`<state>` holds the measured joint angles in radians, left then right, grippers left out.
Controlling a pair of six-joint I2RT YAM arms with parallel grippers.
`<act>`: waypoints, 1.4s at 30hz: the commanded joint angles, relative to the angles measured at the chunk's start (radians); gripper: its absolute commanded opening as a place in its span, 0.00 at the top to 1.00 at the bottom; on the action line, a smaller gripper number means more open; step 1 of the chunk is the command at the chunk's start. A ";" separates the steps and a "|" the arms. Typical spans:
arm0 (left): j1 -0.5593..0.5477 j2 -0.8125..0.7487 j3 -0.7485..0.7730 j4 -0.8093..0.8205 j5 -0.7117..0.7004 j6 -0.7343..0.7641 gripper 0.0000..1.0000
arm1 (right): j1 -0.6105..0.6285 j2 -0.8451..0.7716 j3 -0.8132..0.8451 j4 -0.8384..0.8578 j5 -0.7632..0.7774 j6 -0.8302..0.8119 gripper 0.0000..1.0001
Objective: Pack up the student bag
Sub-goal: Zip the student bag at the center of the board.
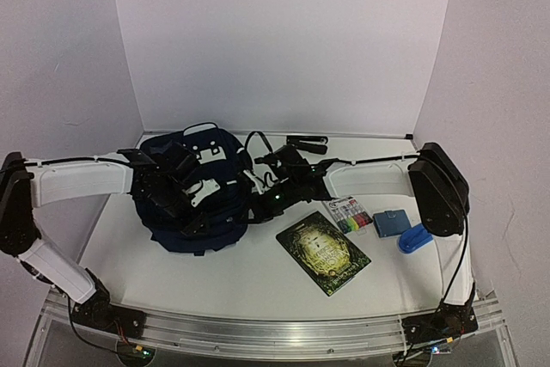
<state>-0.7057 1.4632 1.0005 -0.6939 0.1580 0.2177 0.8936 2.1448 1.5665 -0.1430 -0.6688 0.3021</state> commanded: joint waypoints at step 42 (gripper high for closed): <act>-0.064 -0.093 0.060 -0.171 -0.015 -0.041 1.00 | -0.229 0.186 0.247 -0.005 0.276 -0.221 0.98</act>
<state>-0.7350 1.3513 0.9769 -0.8319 0.0873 0.2075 0.7074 2.3627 1.7772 -0.1524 -0.4016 0.0901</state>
